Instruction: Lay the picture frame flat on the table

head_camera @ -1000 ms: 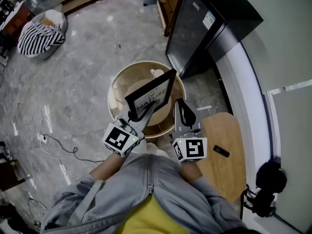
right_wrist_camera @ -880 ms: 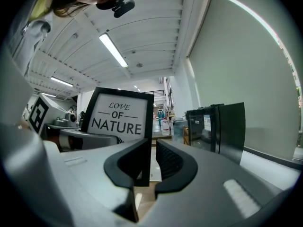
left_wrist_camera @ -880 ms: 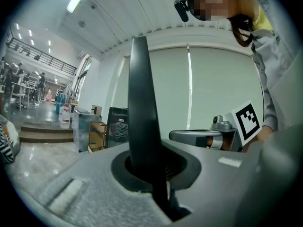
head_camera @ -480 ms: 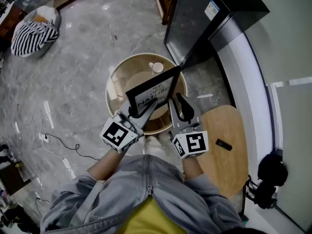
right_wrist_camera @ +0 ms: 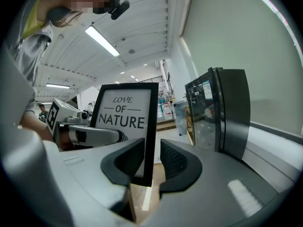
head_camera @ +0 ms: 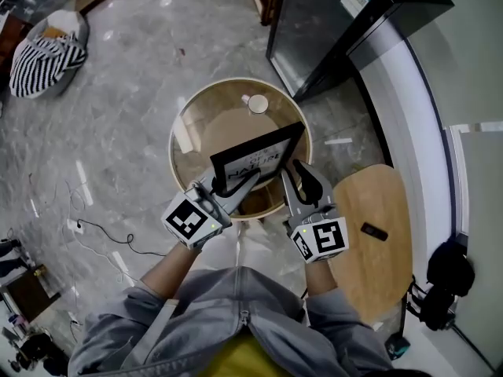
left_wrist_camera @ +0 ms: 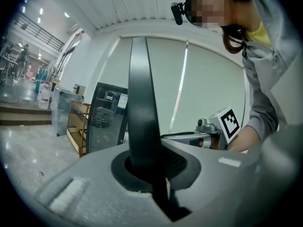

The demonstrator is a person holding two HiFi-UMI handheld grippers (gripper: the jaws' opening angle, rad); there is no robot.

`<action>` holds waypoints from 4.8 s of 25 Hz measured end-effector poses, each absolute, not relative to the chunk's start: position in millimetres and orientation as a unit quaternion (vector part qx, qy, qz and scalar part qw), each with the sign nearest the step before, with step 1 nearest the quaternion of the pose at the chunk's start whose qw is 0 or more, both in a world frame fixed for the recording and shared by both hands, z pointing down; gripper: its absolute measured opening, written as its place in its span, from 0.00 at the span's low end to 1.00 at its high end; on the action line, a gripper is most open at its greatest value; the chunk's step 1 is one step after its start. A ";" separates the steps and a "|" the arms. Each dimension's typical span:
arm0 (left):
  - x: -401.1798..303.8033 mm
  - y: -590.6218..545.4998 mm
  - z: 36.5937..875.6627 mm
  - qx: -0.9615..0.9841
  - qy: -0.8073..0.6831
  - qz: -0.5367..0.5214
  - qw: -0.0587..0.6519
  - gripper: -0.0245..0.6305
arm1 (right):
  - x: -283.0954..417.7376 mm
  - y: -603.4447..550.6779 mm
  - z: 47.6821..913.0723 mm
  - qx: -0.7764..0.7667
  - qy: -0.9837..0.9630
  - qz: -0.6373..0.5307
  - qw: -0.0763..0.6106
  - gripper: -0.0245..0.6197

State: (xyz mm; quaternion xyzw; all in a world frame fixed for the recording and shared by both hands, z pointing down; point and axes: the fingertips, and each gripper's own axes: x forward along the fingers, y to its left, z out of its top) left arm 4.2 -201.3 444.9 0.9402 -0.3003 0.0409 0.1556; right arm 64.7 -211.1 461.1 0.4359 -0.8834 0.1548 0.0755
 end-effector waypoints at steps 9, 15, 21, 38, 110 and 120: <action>1.8 -189.8 511.7 0.946 -0.253 0.038 0.199 0.06 | 57.7 -208.3 518.0 0.416 -0.889 0.176 0.076 0.21; -7.7 -174.5 544.0 0.955 -0.207 0.026 0.211 0.06 | 45.1 -190.0 549.4 0.364 -0.907 0.196 0.078 0.21; -16.2 -163.6 571.0 0.964 -0.146 0.019 0.223 0.06 | 33.8 -174.9 570.4 0.317 -0.925 0.193 0.074 0.18; -11.3 -158.5 610.2 0.938 -0.173 -0.006 0.301 0.27 | 59.9 -152.7 596.7 0.402 -0.892 0.197 0.063 0.16; 10.3 -252.4 883.0 0.772 -0.345 0.250 0.472 0.36 | 173.7 -214.5 883.2 0.599 -0.607 0.490 0.180 0.24; -26.9 -229.9 809.4 0.803 -0.345 0.239 0.422 0.08 | 179.7 -179.4 821.8 0.620 -0.596 0.473 0.192 0.06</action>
